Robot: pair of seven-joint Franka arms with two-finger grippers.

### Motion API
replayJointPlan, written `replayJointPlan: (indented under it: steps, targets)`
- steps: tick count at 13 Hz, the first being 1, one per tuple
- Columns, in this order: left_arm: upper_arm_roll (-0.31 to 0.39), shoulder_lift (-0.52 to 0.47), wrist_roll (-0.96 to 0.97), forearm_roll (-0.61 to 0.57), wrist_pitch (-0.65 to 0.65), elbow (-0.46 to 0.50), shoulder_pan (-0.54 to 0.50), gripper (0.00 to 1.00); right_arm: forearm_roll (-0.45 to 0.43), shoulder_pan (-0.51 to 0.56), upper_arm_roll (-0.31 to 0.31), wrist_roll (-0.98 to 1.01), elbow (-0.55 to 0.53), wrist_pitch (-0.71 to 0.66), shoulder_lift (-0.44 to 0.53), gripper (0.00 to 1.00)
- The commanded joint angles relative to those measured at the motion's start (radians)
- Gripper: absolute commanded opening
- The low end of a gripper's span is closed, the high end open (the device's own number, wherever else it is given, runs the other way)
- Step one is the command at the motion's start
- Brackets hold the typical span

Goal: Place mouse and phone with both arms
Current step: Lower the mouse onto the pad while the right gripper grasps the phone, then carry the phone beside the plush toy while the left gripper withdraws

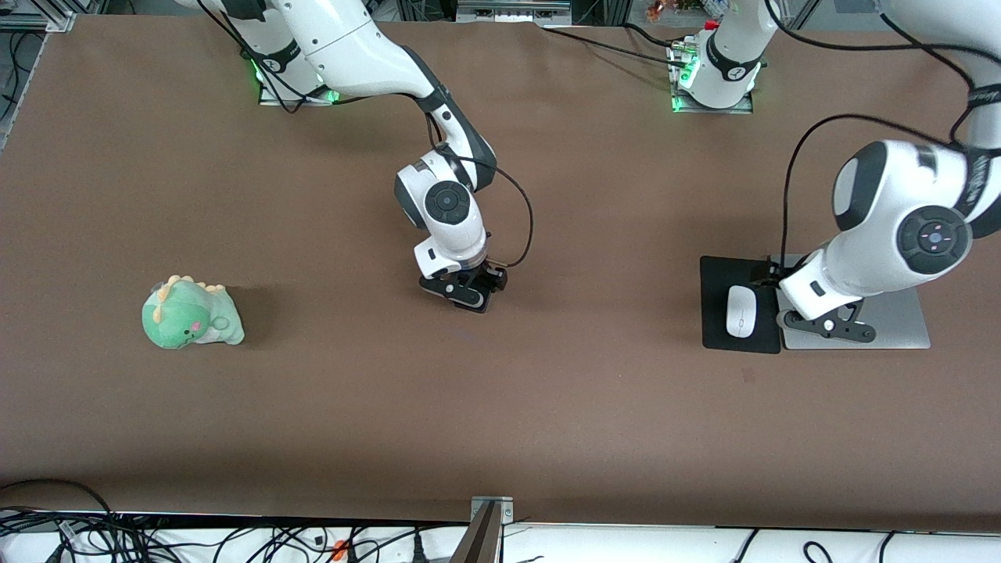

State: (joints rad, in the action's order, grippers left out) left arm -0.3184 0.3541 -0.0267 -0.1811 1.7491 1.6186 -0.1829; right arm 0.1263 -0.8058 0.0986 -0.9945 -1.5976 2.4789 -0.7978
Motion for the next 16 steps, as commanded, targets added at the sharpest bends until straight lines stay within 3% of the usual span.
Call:
replayJointPlan:
  steps: [1, 3, 5, 6, 8, 9, 12, 16]
  targets:
    - [-0.056, 0.019, -0.002, -0.012, -0.21, -0.188, 0.002, 1.0, -0.025, -0.006, 0.015, 0.011, 0.016, 0.015, -0.021, 0.58]
    - [-0.085, 0.005, -0.004, -0.012, -0.298, -0.296, 0.006, 1.0, -0.034, -0.004, 0.045, 0.063, 0.019, -0.049, 0.009, 0.57]
    - [-0.051, -0.073, -0.005, 0.002, -0.307, -0.306, 0.037, 1.0, -0.031, -0.003, 0.081, 0.155, 0.021, -0.135, 0.051, 0.57]
    - [0.025, -0.122, -0.005, 0.003, -0.295, -0.28, 0.08, 1.0, -0.028, -0.001, 0.104, 0.213, 0.021, -0.187, 0.069, 0.57]
    - [0.266, -0.2, -0.009, 0.064, -0.261, -0.2, 0.268, 1.0, -0.021, 0.016, 0.16, 0.36, 0.019, -0.282, 0.11, 0.57]
    - [0.327, -0.23, -0.007, 0.131, -0.243, -0.154, 0.296, 1.0, -0.019, 0.042, 0.177, 0.451, 0.015, -0.335, 0.135, 0.57]
    - [0.335, -0.392, -0.009, 0.164, -0.013, 0.116, 0.255, 1.0, -0.019, 0.17, 0.185, 0.708, -0.013, -0.435, 0.204, 0.57]
    - [0.329, -0.385, -0.002, 0.152, -0.02, 0.116, 0.252, 1.0, 0.033, 0.33, 0.184, 0.989, -0.096, -0.439, 0.238, 0.57]
